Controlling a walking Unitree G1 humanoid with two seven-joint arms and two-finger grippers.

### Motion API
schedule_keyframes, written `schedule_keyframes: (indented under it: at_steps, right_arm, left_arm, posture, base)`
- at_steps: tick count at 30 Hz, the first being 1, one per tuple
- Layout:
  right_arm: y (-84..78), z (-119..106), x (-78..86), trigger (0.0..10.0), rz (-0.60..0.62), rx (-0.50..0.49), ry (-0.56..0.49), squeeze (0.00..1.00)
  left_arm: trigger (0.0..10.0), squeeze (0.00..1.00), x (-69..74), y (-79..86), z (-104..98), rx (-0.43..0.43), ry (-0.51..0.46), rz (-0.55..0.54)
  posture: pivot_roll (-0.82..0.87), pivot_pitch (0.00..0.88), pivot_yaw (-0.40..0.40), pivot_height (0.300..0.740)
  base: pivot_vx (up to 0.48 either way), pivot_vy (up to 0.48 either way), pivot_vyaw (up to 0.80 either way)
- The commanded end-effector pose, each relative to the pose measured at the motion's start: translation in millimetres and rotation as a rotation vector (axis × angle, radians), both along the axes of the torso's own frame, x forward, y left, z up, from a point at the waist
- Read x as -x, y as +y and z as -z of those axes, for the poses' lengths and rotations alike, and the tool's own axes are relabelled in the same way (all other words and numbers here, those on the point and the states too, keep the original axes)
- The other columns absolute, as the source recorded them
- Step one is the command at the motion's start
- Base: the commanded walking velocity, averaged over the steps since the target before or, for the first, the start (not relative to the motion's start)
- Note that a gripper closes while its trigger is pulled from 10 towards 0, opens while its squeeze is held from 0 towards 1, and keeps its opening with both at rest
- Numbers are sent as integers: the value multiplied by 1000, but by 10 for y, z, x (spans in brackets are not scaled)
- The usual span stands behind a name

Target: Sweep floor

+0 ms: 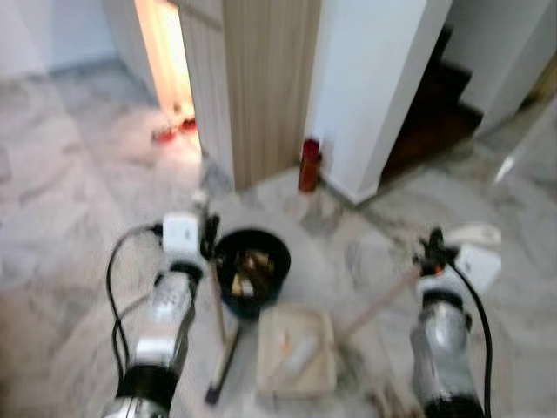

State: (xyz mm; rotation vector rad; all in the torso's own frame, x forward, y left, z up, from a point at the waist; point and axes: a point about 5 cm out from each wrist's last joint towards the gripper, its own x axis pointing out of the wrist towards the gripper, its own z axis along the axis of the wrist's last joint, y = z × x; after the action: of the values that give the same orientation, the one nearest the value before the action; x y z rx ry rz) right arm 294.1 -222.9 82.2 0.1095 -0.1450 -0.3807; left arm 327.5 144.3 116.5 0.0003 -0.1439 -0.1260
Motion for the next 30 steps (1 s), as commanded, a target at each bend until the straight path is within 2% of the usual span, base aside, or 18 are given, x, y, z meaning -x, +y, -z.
schedule_keyframes:
  at_steps: [1,8,22,30]
  right_arm:
    - [80,-119,-73,10000,-21,-9,-56,0]
    - [71,-122,-73,10000,-19,-9,-55,0]
    - [4,-130,-18,10000,-4,10,-50,0]
    - [-99,-81,103,10000,20,30,-27,0]
  left_arm:
    - [10000,0,-27,60,-114,-7,-48,-15]
    - [10000,0,-21,52,-106,-8,-43,-12]
    - [10000,0,-7,52,-78,-11,-34,-4]
    - [10000,0,-13,47,-67,-11,-24,4]
  posture:
    - [227,8,-69,740]
    - [224,8,-70,740]
    - [215,17,-74,740]
    - [207,19,-70,740]
  base:
    - [0,428,0]
    - [0,372,0]
    - [0,0,0]
    - [0,0,0]
